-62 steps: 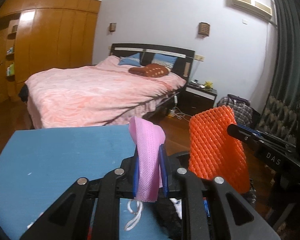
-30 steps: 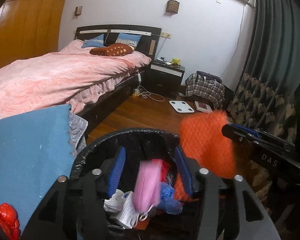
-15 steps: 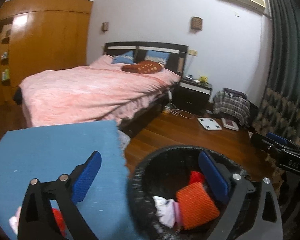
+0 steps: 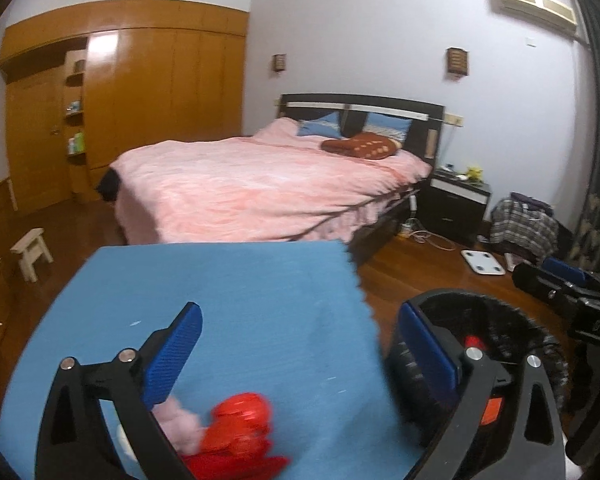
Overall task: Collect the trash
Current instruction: 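Move both tools back from the bin to the remaining items on the table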
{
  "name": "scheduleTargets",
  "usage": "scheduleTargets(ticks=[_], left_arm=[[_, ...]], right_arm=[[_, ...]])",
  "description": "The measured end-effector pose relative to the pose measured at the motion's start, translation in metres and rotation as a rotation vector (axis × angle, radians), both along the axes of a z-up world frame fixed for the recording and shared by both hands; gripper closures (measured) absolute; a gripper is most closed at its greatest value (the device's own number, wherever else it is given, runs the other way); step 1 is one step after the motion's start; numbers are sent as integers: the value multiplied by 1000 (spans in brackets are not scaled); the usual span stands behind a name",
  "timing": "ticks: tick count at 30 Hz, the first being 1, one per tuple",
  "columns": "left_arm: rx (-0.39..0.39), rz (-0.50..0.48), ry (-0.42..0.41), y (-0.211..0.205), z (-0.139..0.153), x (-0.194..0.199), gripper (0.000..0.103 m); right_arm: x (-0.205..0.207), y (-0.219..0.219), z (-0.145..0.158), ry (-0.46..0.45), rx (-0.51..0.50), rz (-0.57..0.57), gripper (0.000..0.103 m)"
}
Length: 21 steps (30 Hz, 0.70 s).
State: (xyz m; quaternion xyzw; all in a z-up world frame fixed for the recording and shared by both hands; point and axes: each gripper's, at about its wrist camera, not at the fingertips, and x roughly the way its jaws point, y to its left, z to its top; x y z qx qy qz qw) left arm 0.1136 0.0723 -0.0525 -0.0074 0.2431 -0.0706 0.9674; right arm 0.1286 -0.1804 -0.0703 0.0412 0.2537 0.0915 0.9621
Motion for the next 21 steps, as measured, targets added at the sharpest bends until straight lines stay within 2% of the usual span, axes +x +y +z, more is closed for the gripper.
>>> scheduleTargets(ticks=[11, 16, 21], left_arm=[[23, 131, 40, 71, -24, -21, 7], [14, 157, 60, 88, -35, -25, 8], [-3, 167, 92, 96, -51, -23, 13]], right_arm=[[10, 80, -21, 42, -10, 126, 5], [11, 100, -31, 37, -15, 162, 5], [13, 112, -43, 44, -26, 182, 5]])
